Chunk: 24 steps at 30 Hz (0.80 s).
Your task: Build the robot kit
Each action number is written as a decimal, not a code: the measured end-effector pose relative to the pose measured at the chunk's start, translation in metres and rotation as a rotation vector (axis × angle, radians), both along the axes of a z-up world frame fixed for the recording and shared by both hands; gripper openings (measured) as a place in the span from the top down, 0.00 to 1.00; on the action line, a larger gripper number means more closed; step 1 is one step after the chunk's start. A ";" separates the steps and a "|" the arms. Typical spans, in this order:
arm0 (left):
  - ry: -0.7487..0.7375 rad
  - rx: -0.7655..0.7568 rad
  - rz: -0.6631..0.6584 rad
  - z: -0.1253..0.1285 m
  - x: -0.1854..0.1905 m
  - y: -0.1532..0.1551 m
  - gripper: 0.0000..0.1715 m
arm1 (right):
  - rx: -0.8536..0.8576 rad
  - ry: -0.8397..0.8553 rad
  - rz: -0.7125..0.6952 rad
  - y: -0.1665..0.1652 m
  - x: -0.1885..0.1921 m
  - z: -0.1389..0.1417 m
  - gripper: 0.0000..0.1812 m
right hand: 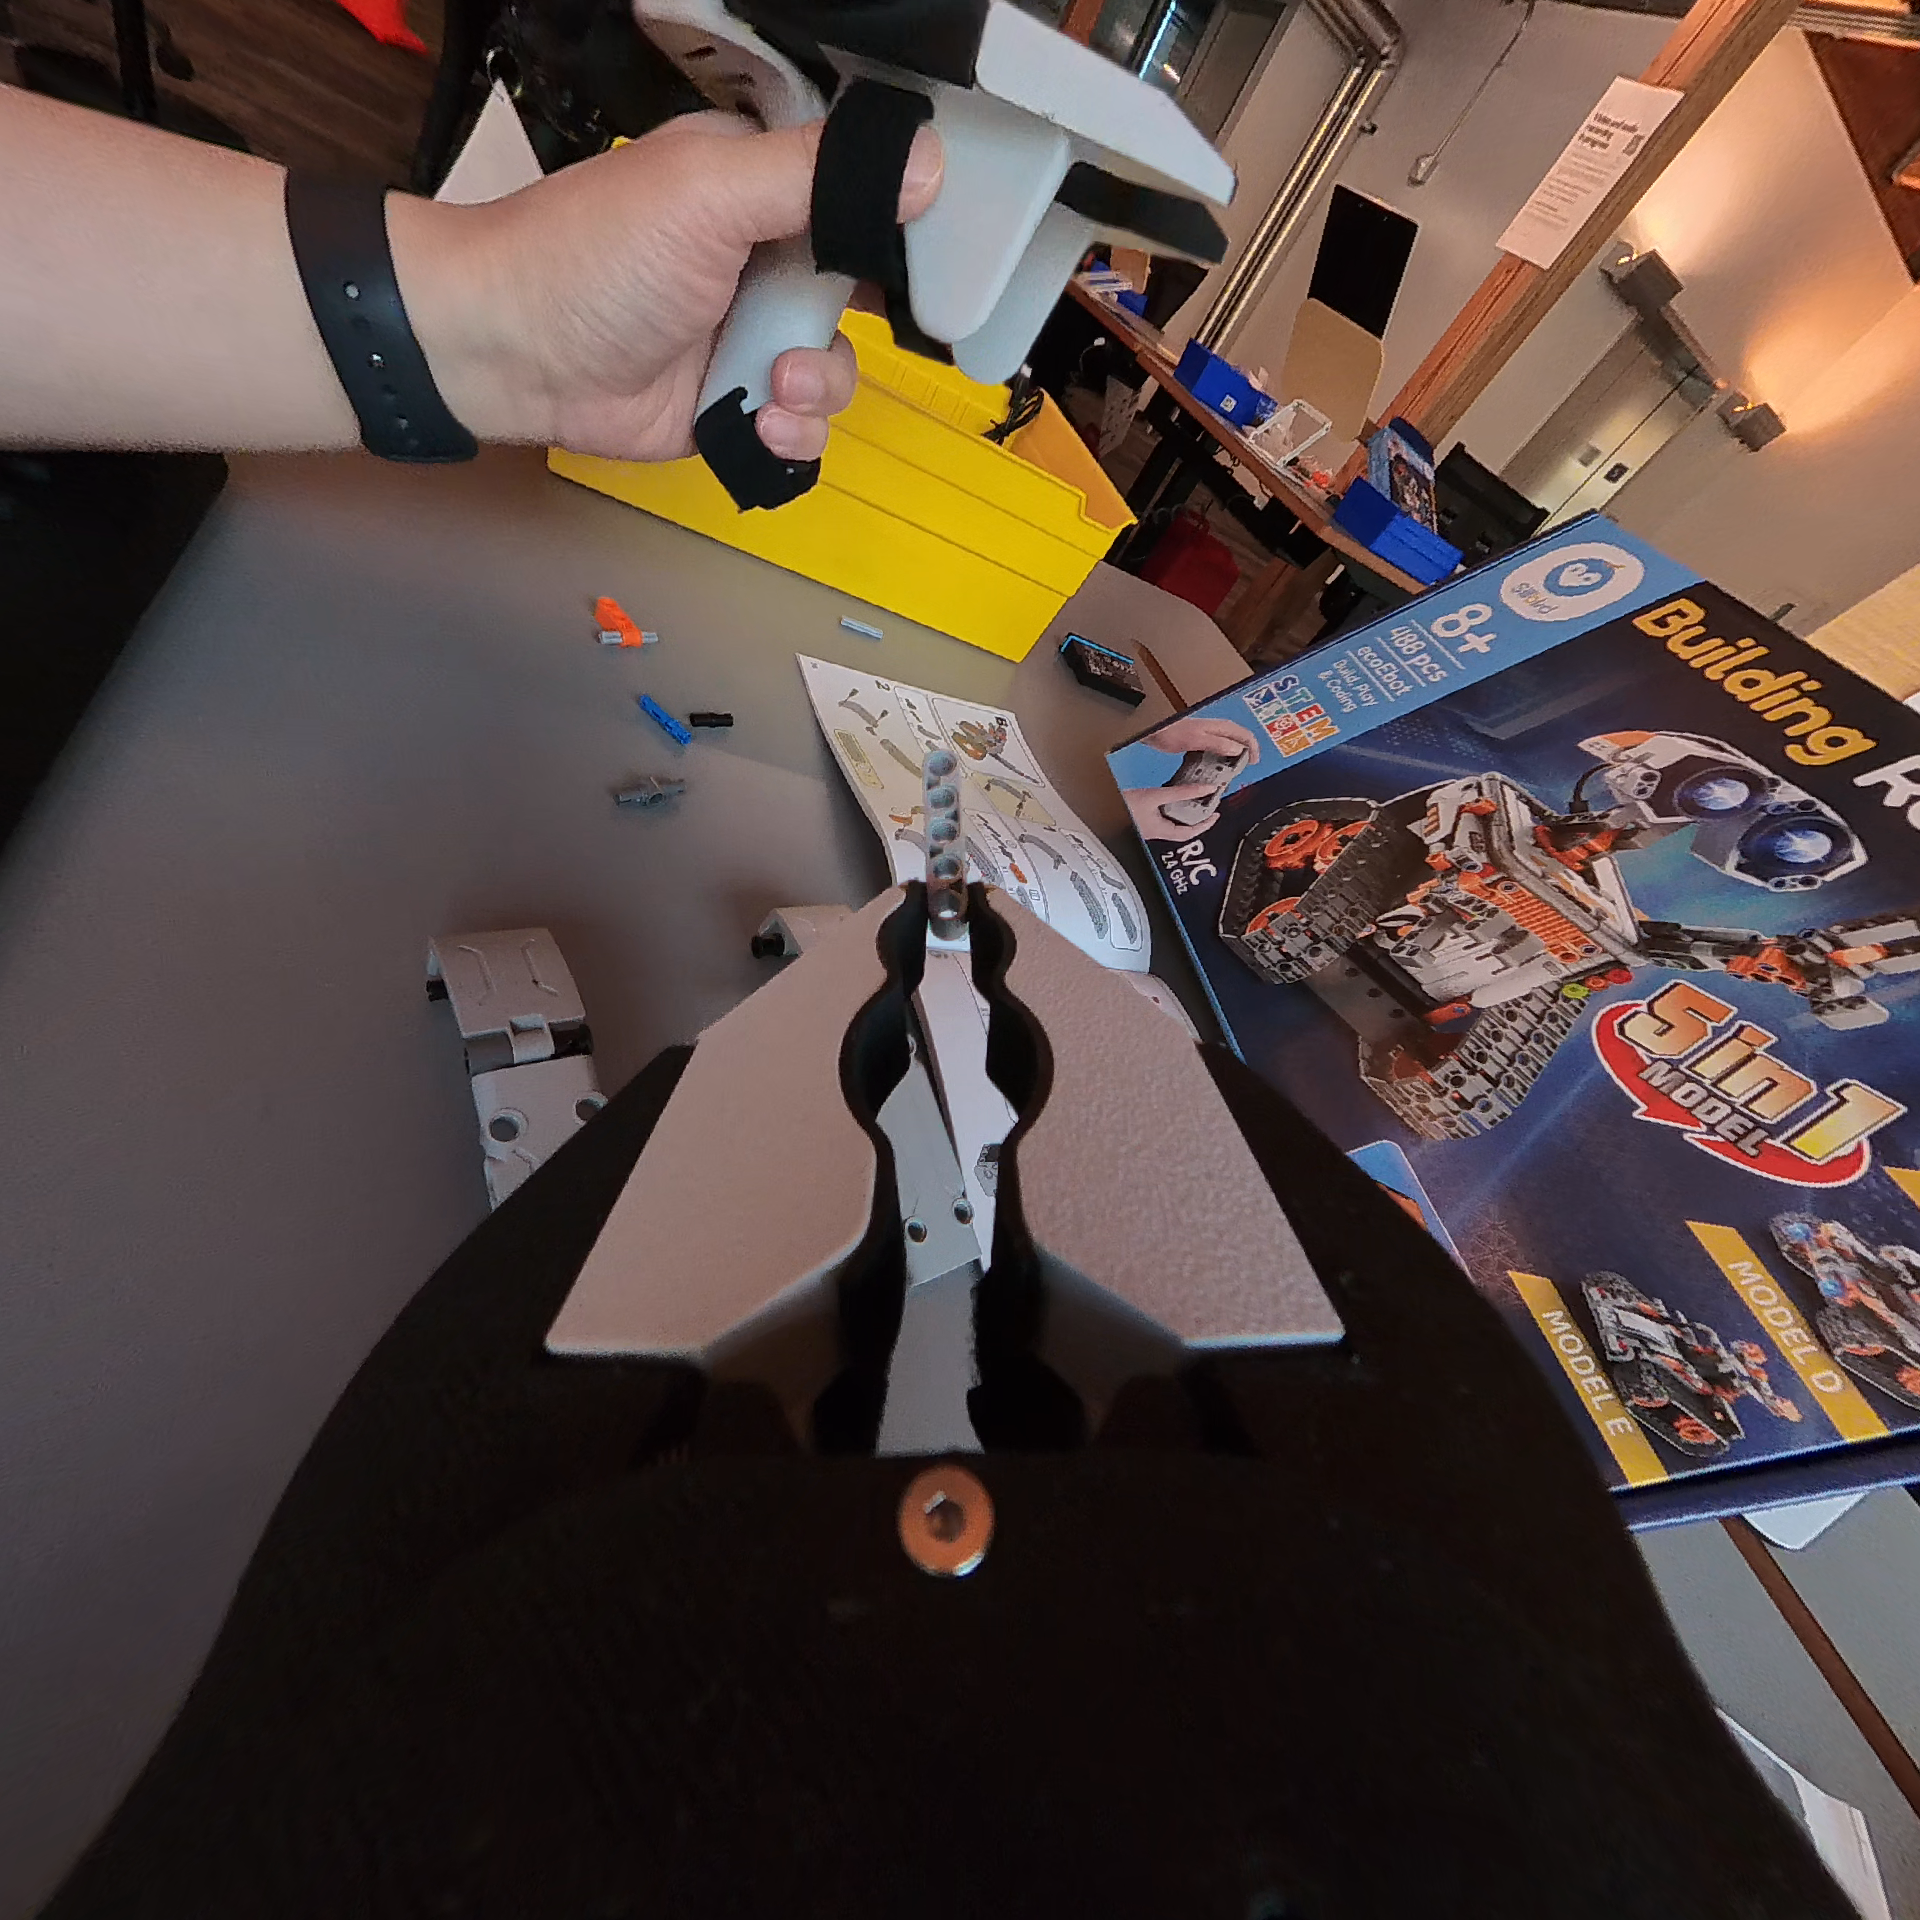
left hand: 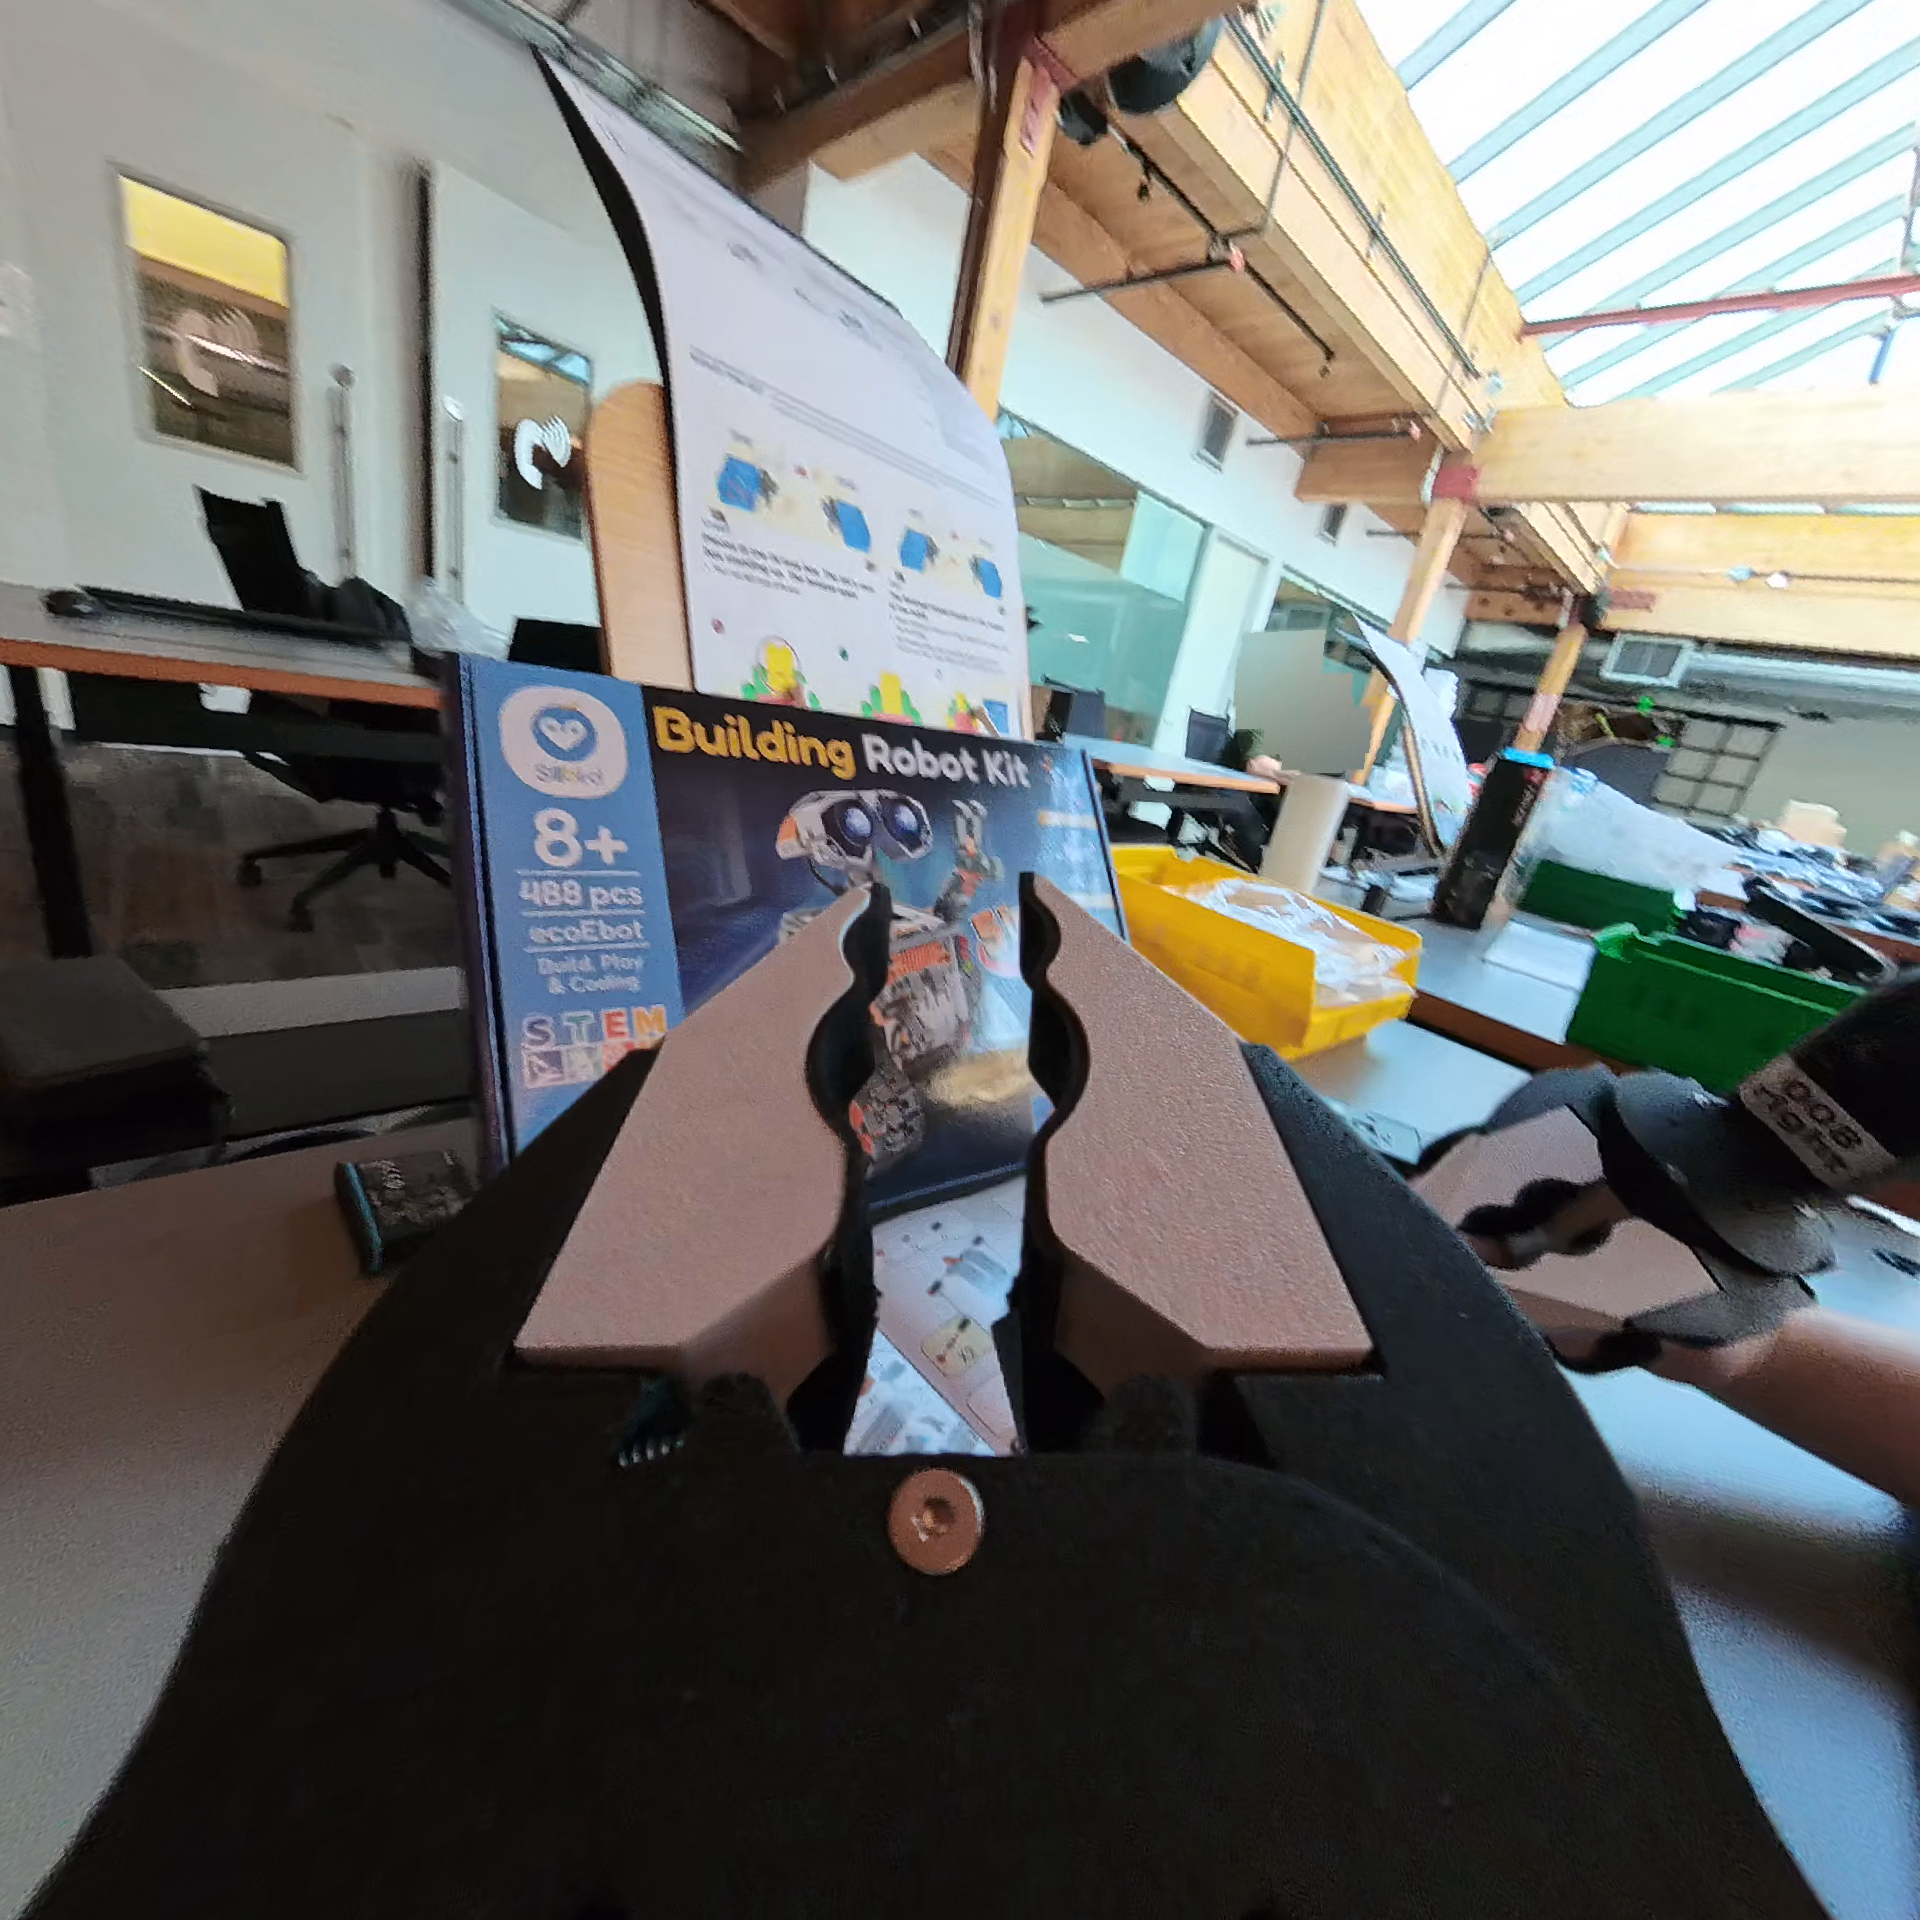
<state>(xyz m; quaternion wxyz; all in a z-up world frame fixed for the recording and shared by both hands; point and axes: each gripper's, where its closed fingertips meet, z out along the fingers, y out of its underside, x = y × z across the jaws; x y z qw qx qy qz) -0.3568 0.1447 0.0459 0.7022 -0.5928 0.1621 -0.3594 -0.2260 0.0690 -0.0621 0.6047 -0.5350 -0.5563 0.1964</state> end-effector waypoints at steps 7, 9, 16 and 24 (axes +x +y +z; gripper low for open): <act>-0.207 -0.218 -0.383 -0.011 0.027 -0.008 0.87 | 0.000 -0.022 -0.002 0.001 0.000 -0.004 0.96; -0.283 -0.265 -0.517 -0.007 0.032 -0.014 0.88 | 0.008 -0.023 -0.011 0.002 0.000 -0.004 0.96; -0.069 -0.409 -0.665 -0.032 0.062 -0.040 0.82 | 0.053 -0.039 -0.007 -0.002 -0.004 -0.002 0.96; 0.210 -0.406 -0.575 -0.070 0.085 -0.082 0.74 | 0.219 -0.148 0.069 -0.029 -0.023 -0.005 0.96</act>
